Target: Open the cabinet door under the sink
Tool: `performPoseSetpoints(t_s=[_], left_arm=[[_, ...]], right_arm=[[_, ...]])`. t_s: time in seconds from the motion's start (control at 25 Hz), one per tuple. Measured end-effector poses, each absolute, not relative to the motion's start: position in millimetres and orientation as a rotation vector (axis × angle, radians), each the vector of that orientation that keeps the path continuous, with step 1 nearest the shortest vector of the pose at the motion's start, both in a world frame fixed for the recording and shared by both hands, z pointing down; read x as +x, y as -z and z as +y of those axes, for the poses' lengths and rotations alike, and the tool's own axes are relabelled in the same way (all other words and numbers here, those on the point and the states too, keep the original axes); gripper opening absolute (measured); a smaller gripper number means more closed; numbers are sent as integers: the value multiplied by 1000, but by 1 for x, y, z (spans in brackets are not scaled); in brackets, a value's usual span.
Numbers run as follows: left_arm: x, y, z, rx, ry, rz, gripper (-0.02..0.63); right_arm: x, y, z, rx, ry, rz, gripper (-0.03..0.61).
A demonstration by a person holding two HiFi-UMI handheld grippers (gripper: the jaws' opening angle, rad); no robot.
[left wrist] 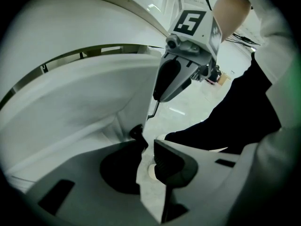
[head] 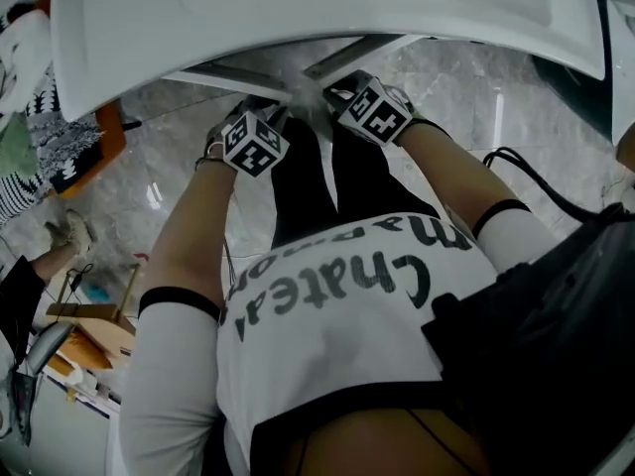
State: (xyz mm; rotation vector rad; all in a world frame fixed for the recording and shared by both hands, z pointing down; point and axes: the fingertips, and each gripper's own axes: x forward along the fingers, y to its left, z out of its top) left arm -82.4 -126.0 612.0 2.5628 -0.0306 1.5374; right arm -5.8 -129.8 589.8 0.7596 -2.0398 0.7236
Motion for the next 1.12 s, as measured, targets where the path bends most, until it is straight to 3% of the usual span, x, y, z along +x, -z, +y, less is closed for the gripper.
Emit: performPoseSetpoints(t_s=[1.12], left_arm=[[-127,-619,-93,2586,-1780,138,61]], right_arm=[[6,-595,-85,578,-621,-1969,35]])
